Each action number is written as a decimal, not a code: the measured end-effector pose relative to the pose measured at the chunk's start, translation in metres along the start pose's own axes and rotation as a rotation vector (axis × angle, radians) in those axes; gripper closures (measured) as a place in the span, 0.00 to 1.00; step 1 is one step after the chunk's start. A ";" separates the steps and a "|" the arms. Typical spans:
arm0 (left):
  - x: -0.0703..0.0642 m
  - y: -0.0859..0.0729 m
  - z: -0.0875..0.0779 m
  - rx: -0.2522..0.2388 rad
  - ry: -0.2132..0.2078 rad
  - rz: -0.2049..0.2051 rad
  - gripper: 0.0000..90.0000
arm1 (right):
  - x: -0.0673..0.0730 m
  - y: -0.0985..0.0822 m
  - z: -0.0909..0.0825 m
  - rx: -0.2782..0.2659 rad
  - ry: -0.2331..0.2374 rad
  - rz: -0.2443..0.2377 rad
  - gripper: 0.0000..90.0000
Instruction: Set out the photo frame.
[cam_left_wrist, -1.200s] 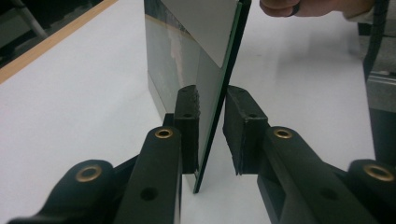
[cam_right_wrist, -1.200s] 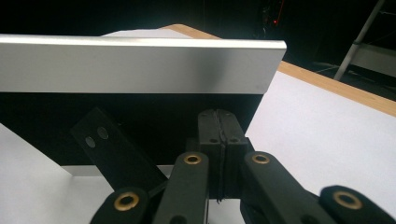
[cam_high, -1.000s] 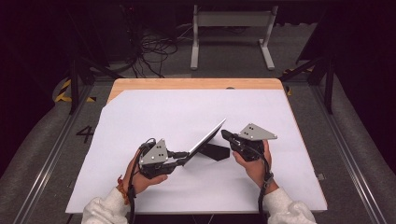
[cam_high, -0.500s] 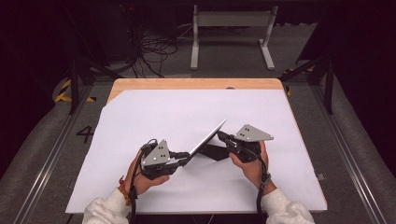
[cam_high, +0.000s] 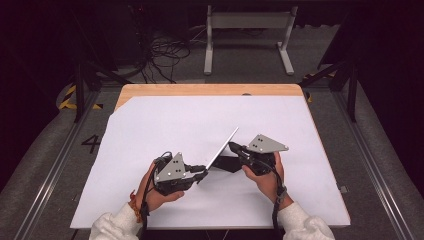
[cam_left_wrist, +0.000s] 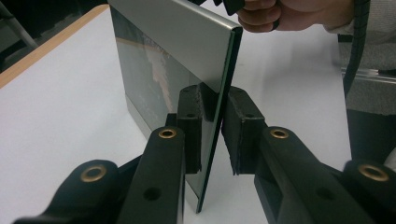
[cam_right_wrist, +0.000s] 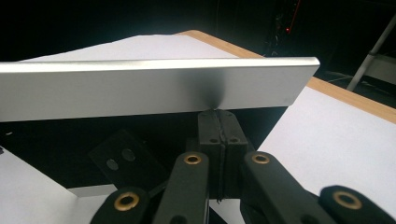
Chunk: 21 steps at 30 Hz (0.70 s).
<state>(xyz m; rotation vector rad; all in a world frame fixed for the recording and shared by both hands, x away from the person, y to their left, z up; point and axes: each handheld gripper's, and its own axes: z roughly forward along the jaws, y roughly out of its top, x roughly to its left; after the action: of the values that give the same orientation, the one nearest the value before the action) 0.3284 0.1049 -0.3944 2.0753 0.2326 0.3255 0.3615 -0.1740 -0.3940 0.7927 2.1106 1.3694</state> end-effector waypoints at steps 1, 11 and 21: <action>0.000 0.000 0.000 0.000 0.000 0.001 0.86 | 0.001 0.000 0.000 0.002 0.000 0.000 1.00; -0.003 0.001 0.003 -0.006 -0.001 -0.006 0.85 | 0.004 0.002 0.004 0.004 0.008 0.007 1.00; -0.004 0.001 0.006 -0.011 -0.007 -0.017 0.84 | 0.007 0.004 0.008 0.006 0.025 0.006 1.00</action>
<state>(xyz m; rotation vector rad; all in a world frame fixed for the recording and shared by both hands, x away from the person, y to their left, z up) 0.3265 0.0986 -0.3971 2.0624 0.2438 0.3083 0.3633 -0.1628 -0.3935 0.7894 2.1341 1.3834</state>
